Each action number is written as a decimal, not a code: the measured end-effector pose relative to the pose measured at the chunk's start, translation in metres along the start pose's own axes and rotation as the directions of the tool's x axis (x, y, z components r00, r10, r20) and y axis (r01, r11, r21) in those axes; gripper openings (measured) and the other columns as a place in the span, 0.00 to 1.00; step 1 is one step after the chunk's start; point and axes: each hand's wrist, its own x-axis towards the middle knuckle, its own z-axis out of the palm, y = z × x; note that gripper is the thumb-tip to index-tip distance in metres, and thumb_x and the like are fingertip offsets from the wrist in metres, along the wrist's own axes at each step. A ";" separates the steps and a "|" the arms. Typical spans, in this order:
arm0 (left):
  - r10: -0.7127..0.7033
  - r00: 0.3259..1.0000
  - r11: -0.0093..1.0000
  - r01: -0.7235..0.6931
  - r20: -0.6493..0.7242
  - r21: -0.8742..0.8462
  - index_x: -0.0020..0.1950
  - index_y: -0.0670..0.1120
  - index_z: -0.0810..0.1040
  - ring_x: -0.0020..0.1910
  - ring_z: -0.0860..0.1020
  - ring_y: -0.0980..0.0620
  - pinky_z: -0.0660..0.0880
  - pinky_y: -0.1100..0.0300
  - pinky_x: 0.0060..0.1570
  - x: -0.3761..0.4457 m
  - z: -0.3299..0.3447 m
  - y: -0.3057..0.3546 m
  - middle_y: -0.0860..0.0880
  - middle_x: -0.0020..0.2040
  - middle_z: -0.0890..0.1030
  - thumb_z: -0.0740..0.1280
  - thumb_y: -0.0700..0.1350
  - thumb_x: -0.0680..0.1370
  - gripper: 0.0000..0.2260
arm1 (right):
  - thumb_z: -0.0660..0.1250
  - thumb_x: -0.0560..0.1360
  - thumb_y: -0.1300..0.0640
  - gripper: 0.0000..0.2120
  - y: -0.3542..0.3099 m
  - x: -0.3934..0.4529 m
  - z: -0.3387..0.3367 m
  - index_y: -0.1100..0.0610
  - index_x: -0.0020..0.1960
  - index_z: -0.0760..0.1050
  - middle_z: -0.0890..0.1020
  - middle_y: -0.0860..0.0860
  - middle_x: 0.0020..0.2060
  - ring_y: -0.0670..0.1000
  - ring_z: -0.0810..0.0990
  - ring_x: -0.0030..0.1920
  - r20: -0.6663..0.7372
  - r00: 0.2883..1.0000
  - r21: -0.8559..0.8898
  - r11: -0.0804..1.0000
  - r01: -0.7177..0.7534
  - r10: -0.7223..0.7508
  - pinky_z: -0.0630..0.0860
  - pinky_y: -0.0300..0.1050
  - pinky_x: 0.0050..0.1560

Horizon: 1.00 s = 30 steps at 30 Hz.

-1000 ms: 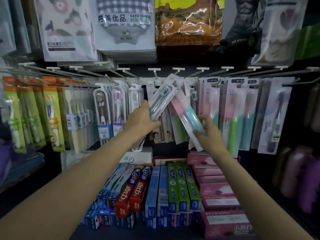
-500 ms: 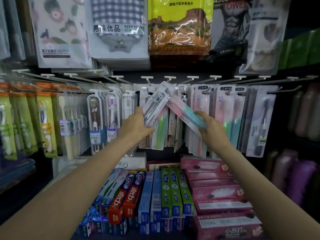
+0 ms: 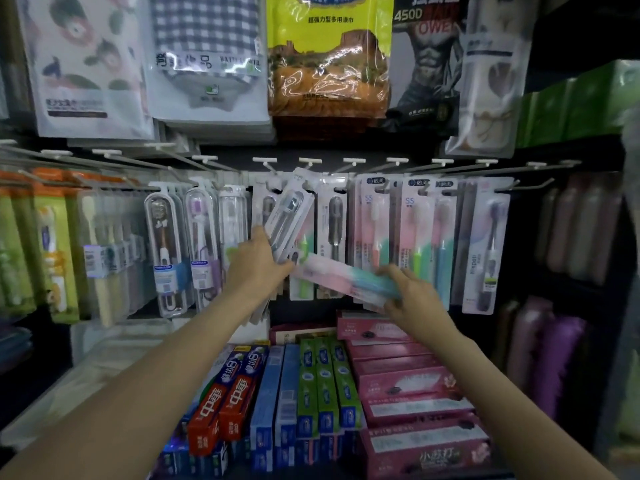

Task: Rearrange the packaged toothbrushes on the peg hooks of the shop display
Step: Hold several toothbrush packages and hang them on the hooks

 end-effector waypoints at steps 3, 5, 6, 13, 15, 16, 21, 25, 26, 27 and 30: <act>-0.036 0.998 0.995 0.032 -0.048 -0.094 0.55 0.41 0.63 0.37 0.73 0.49 0.64 0.63 0.28 -0.007 0.015 0.005 0.44 0.45 0.73 0.70 0.46 0.73 0.20 | 0.65 0.70 0.65 0.16 0.019 -0.020 -0.011 0.61 0.58 0.70 0.78 0.55 0.47 0.54 0.75 0.39 -0.163 0.979 0.153 0.984 -0.097 0.121 0.73 0.47 0.37; -0.051 0.995 0.994 0.043 -0.084 -0.098 0.60 0.38 0.63 0.48 0.74 0.43 0.68 0.58 0.37 -0.010 0.026 0.009 0.41 0.53 0.71 0.70 0.45 0.73 0.22 | 0.62 0.70 0.60 0.14 0.027 -0.030 -0.022 0.63 0.54 0.70 0.74 0.56 0.40 0.55 0.71 0.35 -0.251 0.941 0.264 0.951 -0.159 0.227 0.64 0.45 0.30; -0.055 0.994 0.995 0.047 -0.099 -0.086 0.62 0.37 0.62 0.53 0.73 0.42 0.69 0.56 0.41 -0.012 0.030 0.012 0.40 0.57 0.70 0.70 0.44 0.73 0.24 | 0.61 0.70 0.58 0.14 0.029 -0.034 -0.028 0.64 0.53 0.69 0.72 0.56 0.37 0.55 0.69 0.33 -0.280 0.915 0.330 0.924 -0.194 0.292 0.60 0.46 0.30; -0.095 0.988 0.993 0.084 -0.122 -0.087 0.68 0.36 0.58 0.58 0.71 0.38 0.70 0.50 0.49 -0.021 0.042 0.031 0.37 0.61 0.67 0.71 0.43 0.73 0.31 | 0.59 0.70 0.51 0.27 0.057 -0.048 -0.056 0.56 0.68 0.64 0.75 0.57 0.47 0.56 0.73 0.42 -0.136 0.853 0.497 0.780 -0.381 0.504 0.67 0.42 0.43; -0.110 0.986 0.991 0.099 -0.126 -0.088 0.67 0.36 0.59 0.57 0.70 0.38 0.69 0.50 0.49 -0.022 0.042 0.034 0.37 0.61 0.67 0.71 0.42 0.73 0.29 | 0.60 0.77 0.58 0.23 0.063 -0.045 -0.062 0.54 0.71 0.62 0.75 0.58 0.51 0.55 0.72 0.44 -0.106 0.851 0.494 0.770 -0.404 0.515 0.67 0.41 0.45; -0.120 0.984 0.991 0.110 -0.132 -0.080 0.67 0.36 0.59 0.57 0.70 0.38 0.70 0.49 0.49 -0.022 0.042 0.034 0.37 0.61 0.67 0.71 0.42 0.73 0.29 | 0.59 0.77 0.60 0.23 0.064 -0.043 -0.065 0.55 0.72 0.62 0.75 0.59 0.54 0.55 0.73 0.46 -0.107 0.854 0.479 0.779 -0.405 0.510 0.66 0.40 0.46; -0.164 0.973 0.986 0.165 -0.163 -0.010 0.63 0.36 0.61 0.55 0.71 0.37 0.70 0.47 0.47 -0.025 0.039 0.039 0.36 0.59 0.68 0.71 0.41 0.72 0.26 | 0.57 0.78 0.63 0.22 0.065 -0.028 -0.076 0.58 0.72 0.61 0.75 0.61 0.57 0.54 0.72 0.46 -0.140 0.903 0.384 0.863 -0.328 0.406 0.65 0.40 0.42; -0.191 0.965 0.980 0.199 -0.181 0.028 0.64 0.35 0.62 0.55 0.71 0.37 0.70 0.47 0.46 -0.027 0.039 0.046 0.36 0.59 0.69 0.71 0.42 0.72 0.27 | 0.55 0.78 0.62 0.21 0.060 -0.017 -0.074 0.57 0.71 0.63 0.75 0.61 0.56 0.58 0.75 0.48 -0.110 0.898 0.429 0.835 -0.344 0.426 0.73 0.47 0.49; -0.196 0.963 0.978 0.205 -0.185 0.030 0.64 0.35 0.62 0.55 0.71 0.37 0.70 0.48 0.46 -0.027 0.039 0.047 0.36 0.59 0.69 0.71 0.42 0.72 0.26 | 0.55 0.79 0.62 0.21 0.060 -0.016 -0.072 0.57 0.71 0.62 0.75 0.60 0.57 0.58 0.75 0.49 -0.110 0.894 0.443 0.827 -0.347 0.435 0.71 0.44 0.48; -0.203 0.961 0.977 0.212 -0.190 0.030 0.64 0.35 0.62 0.55 0.71 0.37 0.70 0.48 0.47 -0.027 0.039 0.048 0.36 0.59 0.69 0.71 0.42 0.72 0.26 | 0.54 0.79 0.62 0.20 0.059 -0.016 -0.070 0.57 0.71 0.62 0.74 0.58 0.56 0.57 0.74 0.48 -0.110 0.890 0.454 0.819 -0.351 0.443 0.68 0.41 0.45; -0.220 0.954 0.973 0.230 -0.202 0.029 0.64 0.36 0.62 0.56 0.71 0.37 0.72 0.46 0.52 -0.026 0.041 0.048 0.36 0.60 0.69 0.71 0.41 0.72 0.27 | 0.54 0.79 0.63 0.20 0.057 -0.018 -0.067 0.60 0.71 0.62 0.74 0.60 0.57 0.53 0.69 0.45 -0.108 0.891 0.485 0.806 -0.341 0.442 0.64 0.40 0.42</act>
